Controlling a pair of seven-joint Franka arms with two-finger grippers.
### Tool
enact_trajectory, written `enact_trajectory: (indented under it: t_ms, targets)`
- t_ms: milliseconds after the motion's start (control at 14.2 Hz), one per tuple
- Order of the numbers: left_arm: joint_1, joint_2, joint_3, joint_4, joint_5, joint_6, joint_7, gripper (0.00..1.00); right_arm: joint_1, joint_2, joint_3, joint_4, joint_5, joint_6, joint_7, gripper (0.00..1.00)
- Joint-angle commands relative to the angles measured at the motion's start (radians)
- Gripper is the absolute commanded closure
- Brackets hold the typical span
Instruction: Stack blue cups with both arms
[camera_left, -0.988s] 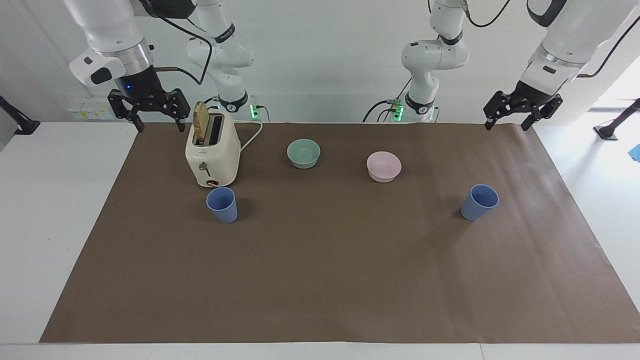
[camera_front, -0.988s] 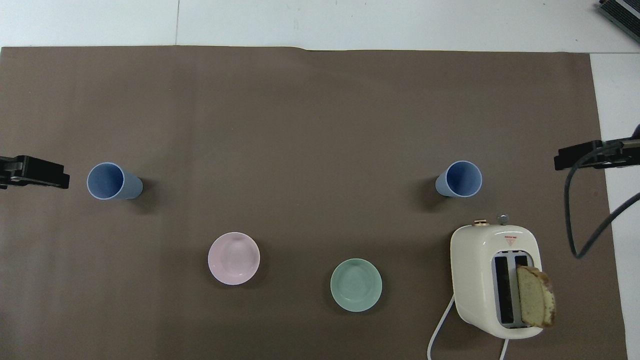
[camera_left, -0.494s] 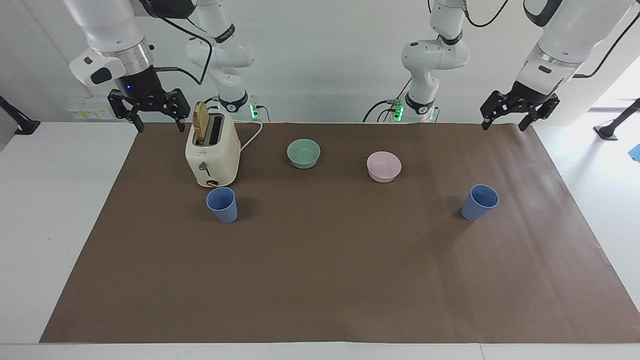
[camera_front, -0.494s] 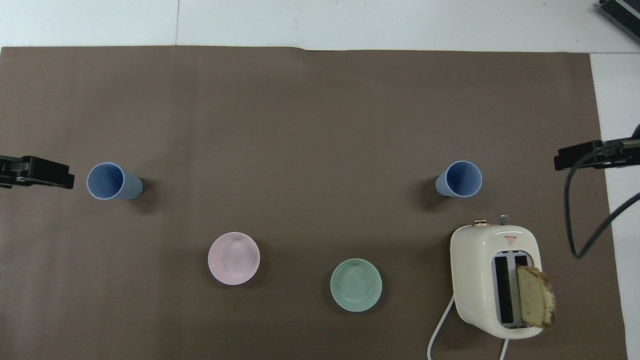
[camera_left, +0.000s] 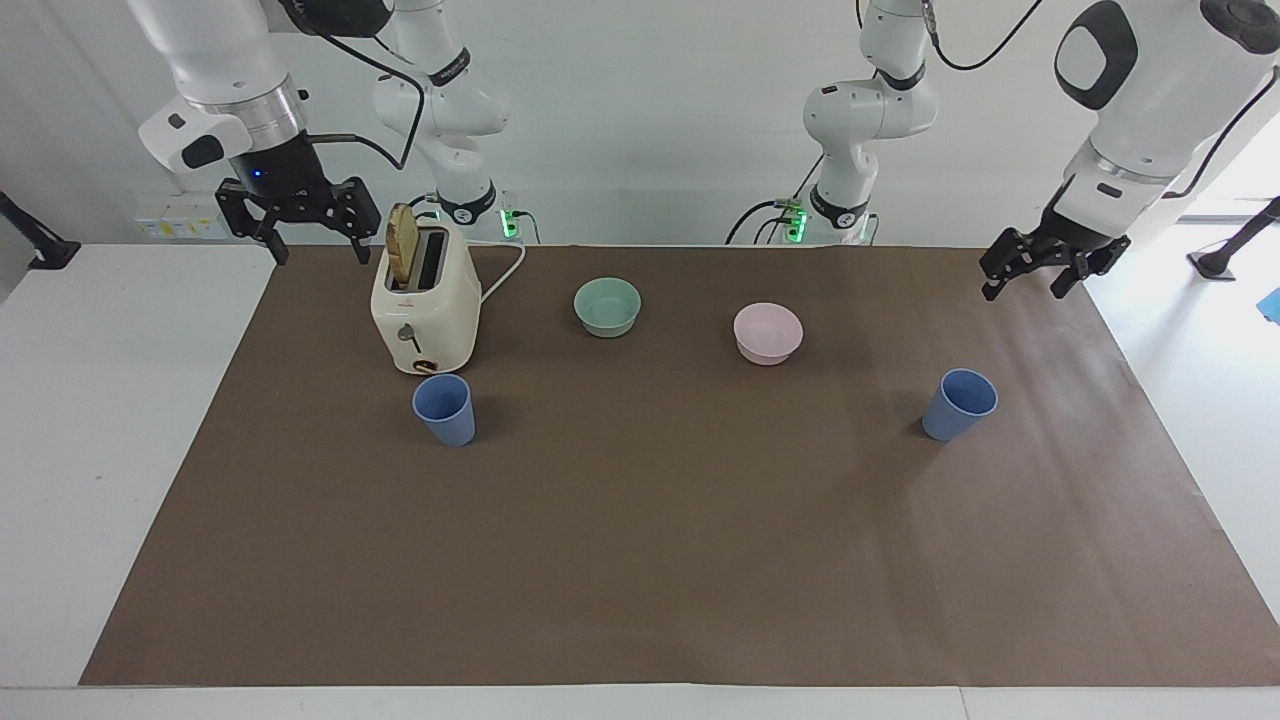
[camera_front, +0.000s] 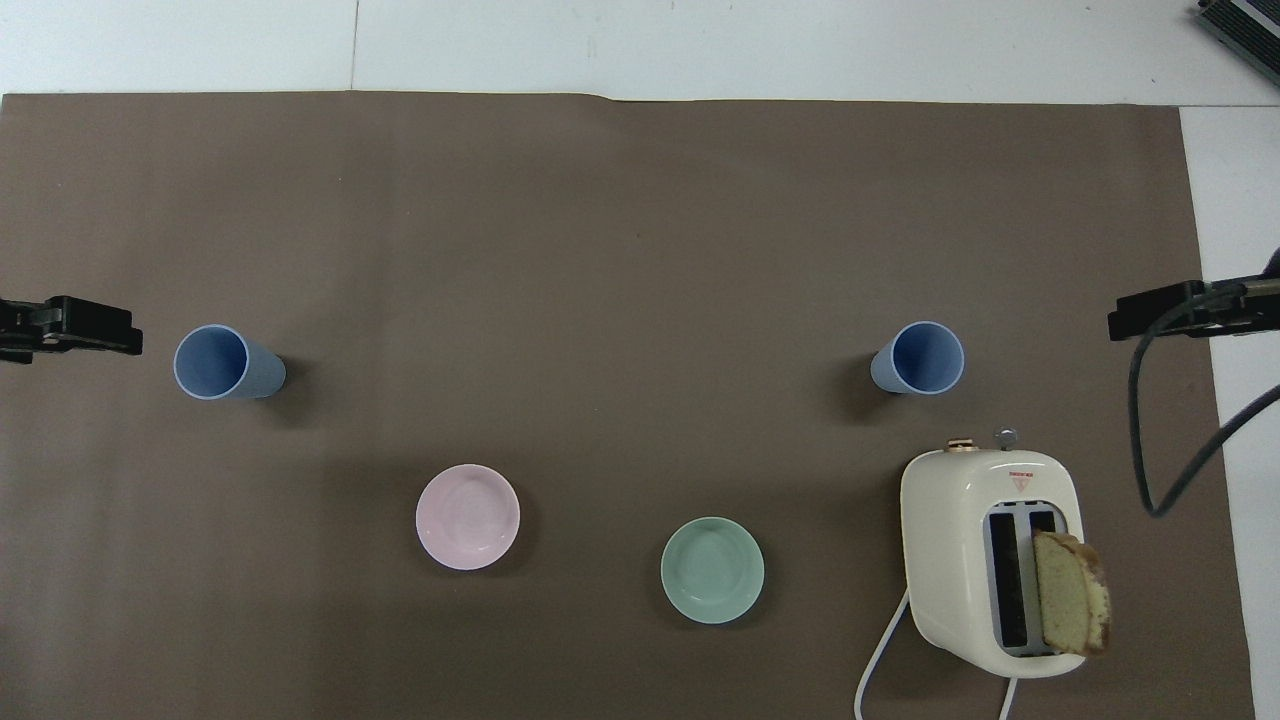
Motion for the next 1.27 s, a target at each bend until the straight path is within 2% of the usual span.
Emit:
enact_trajectory:
  t_ms: [0, 141, 423, 635, 846, 917, 988, 1058, 1199]
  targets:
    - [0.058, -0.010, -0.007, -0.115, 0.009, 0.116, -0.003, 0.00, -0.002, -0.014, -0.004, -0.011, 0.005, -0.001, -0.019, 0.00]
    - [0.064, 0.021, -0.006, -0.169, 0.009, 0.190, -0.014, 0.00, -0.002, -0.014, -0.004, -0.011, 0.005, -0.001, -0.019, 0.00]
    - [0.049, 0.131, -0.007, -0.235, 0.009, 0.332, -0.118, 0.00, -0.002, -0.014, -0.004, -0.011, 0.005, -0.001, -0.019, 0.00]
    - [0.053, 0.168, -0.009, -0.272, 0.009, 0.429, -0.125, 0.00, -0.002, -0.014, -0.004, -0.011, 0.005, -0.002, -0.019, 0.00]
    - [0.052, 0.174, -0.009, -0.276, 0.009, 0.437, -0.128, 0.00, -0.002, -0.014, -0.004, -0.011, 0.005, -0.001, -0.019, 0.00]
    - [0.053, 0.174, -0.009, -0.278, 0.009, 0.432, -0.129, 0.38, -0.002, -0.014, -0.004, -0.011, 0.005, -0.001, -0.019, 0.00]
    - [0.059, 0.174, -0.009, -0.278, 0.009, 0.431, -0.129, 0.83, -0.002, -0.014, -0.004, -0.011, 0.005, -0.001, -0.019, 0.00]
    - [0.059, 0.174, -0.009, -0.278, 0.009, 0.428, -0.120, 1.00, -0.002, -0.014, -0.004, -0.011, 0.005, -0.001, -0.018, 0.00]
    - [0.056, 0.177, -0.009, -0.267, 0.009, 0.423, -0.126, 1.00, -0.002, -0.014, -0.004, -0.011, 0.005, -0.001, -0.018, 0.00]
